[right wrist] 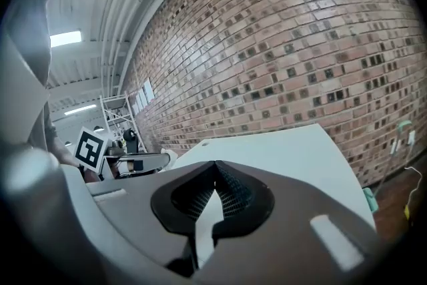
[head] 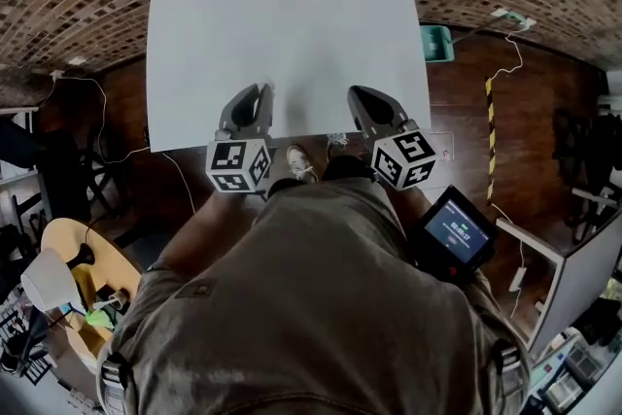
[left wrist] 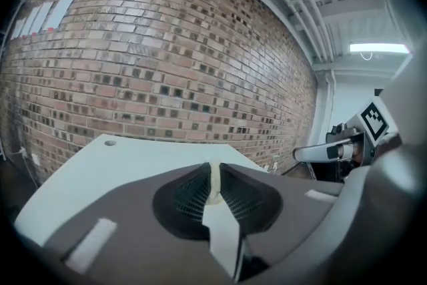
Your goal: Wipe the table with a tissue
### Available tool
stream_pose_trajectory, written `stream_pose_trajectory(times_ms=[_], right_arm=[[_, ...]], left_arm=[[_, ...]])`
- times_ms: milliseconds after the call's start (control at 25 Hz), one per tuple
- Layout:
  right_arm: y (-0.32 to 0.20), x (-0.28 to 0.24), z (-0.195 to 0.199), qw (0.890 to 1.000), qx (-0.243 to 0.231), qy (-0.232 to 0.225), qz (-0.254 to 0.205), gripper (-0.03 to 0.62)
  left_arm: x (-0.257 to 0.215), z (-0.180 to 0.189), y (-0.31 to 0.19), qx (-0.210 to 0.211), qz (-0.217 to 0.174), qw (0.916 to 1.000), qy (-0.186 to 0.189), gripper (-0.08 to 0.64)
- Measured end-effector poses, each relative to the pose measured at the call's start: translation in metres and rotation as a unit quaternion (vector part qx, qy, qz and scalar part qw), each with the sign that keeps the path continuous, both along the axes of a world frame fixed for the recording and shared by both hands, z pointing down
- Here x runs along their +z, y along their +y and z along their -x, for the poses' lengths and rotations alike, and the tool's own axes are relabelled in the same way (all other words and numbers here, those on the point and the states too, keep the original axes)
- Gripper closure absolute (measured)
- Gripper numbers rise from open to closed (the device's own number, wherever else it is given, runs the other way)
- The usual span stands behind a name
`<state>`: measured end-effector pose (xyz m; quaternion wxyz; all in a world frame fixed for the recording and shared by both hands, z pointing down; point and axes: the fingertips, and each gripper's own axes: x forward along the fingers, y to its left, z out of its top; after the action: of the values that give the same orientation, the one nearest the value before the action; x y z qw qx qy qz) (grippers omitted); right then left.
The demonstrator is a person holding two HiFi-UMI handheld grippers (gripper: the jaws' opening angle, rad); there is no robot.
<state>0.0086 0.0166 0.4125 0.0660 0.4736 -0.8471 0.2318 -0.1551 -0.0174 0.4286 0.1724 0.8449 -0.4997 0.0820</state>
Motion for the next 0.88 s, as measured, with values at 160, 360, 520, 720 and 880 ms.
stream_pose_trajectory(times_ms=[160,360,520,720,880], right_arm=[[0.021,-0.005,-0.004,1.000,0.000,0.003,-0.010,0.580],[0.038,-0.012,-0.008,0.999,-0.017,-0.003,-0.029,0.580],[0.054,-0.017,-0.019,0.998,-0.040,0.001,-0.041,0.580],[0.076,-0.023,-0.057,0.998,-0.047,-0.007,-0.050,0.581],[0.094,-0.022,-0.074,0.997,-0.055,-0.009,-0.053,0.581]], left_arm=[[-0.006,-0.007,0.019,-0.003,-0.005,1.0000,0.006,0.518],[-0.014,-0.015,0.041,-0.020,-0.011,0.9997,0.005,0.518],[-0.015,-0.027,0.065,-0.038,-0.007,0.9993,0.002,0.518],[-0.018,-0.056,0.102,-0.061,-0.003,0.9981,0.003,0.518],[-0.020,-0.066,0.128,-0.079,-0.004,0.9969,0.003,0.518]])
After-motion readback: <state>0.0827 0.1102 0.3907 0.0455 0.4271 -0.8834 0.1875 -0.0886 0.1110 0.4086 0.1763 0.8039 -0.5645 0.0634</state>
